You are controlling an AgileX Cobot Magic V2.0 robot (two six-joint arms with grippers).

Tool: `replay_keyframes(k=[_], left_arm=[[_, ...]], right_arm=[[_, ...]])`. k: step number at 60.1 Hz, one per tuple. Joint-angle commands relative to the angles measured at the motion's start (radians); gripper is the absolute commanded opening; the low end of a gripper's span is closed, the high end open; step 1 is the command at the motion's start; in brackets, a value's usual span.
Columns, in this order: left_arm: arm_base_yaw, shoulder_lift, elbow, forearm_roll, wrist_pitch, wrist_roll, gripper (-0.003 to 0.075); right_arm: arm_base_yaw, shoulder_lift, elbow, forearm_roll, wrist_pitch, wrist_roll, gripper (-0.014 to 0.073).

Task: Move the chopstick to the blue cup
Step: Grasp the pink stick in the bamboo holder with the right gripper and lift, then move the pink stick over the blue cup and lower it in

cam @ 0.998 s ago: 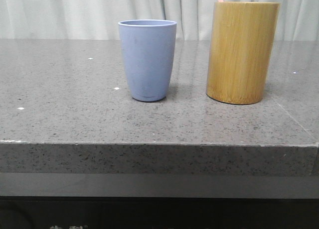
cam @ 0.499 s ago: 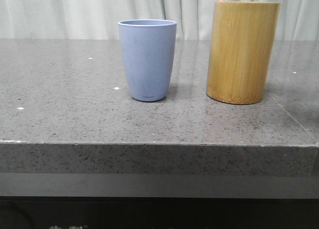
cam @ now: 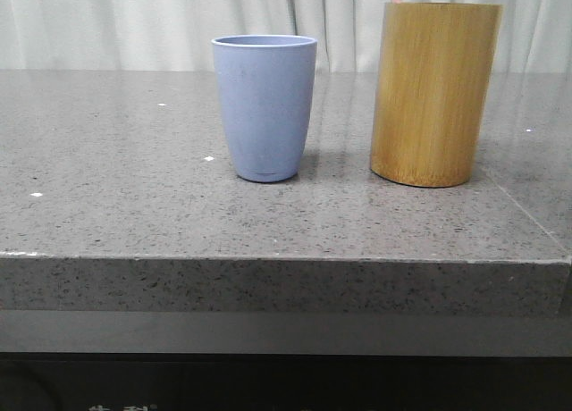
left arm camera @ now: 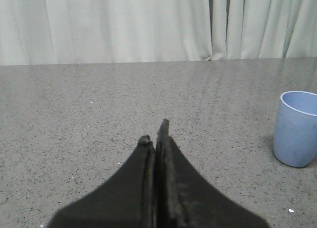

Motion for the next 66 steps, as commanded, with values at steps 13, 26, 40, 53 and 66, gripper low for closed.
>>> replay_keyframes(k=[13,26,40,53,66], left_arm=[[0.003,0.014,-0.025,-0.010,-0.084,-0.008,-0.0019],[0.003,0.014,-0.025,-0.010,-0.084,-0.008,-0.0019],[0.003,0.014,-0.025,-0.010,-0.084,-0.008,-0.0019],[0.003,0.014,-0.025,-0.010,-0.084,-0.008,-0.0019],[0.003,0.014,-0.025,-0.010,-0.084,-0.008,-0.0019]], right_arm=[[0.002,-0.033,-0.039,0.005,-0.086,-0.010,-0.0013],[0.002,-0.061,-0.039,0.005,-0.093,-0.010,-0.0070],[0.002,-0.216,-0.039,0.007,-0.204,-0.010,-0.0069],[0.034,-0.308,-0.041,0.086,-0.327,-0.009,-0.0069],[0.160,-0.267,-0.041,0.100,-0.394,-0.009,-0.0067]])
